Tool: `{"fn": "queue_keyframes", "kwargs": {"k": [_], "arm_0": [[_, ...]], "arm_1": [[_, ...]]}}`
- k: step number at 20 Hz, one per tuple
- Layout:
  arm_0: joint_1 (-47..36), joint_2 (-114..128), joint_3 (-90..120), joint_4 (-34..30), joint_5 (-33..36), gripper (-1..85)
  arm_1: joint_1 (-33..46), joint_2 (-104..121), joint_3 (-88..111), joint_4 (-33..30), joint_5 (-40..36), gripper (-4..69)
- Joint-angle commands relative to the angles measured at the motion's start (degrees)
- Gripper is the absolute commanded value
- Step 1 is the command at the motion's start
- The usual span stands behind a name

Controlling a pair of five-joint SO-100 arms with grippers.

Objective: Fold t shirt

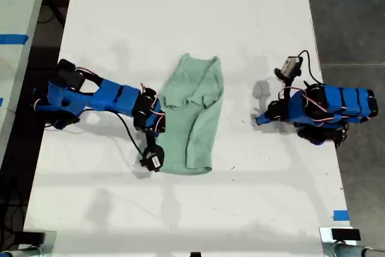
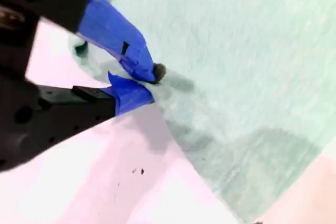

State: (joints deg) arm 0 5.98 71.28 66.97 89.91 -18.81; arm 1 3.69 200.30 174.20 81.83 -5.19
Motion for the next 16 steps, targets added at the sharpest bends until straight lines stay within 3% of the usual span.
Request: {"fn": "queue_keyframes", "kwargs": {"k": [1,7,16], "arm_0": [[-2.99,0.97,-8.7,1.23,4.31,0.0],[-6.24,-0.18,-14.15,-3.87,11.87,0.0],[-6.59,-8.7,-14.59,-21.53,17.49,0.0]], "arm_1": [[-0.97,0.26,2.37,-1.67,0.35,1.5],[-1.05,0.26,2.37,-1.67,0.35,1.5],[-1.23,0.26,2.37,-1.67,0.35,1.5]]}}
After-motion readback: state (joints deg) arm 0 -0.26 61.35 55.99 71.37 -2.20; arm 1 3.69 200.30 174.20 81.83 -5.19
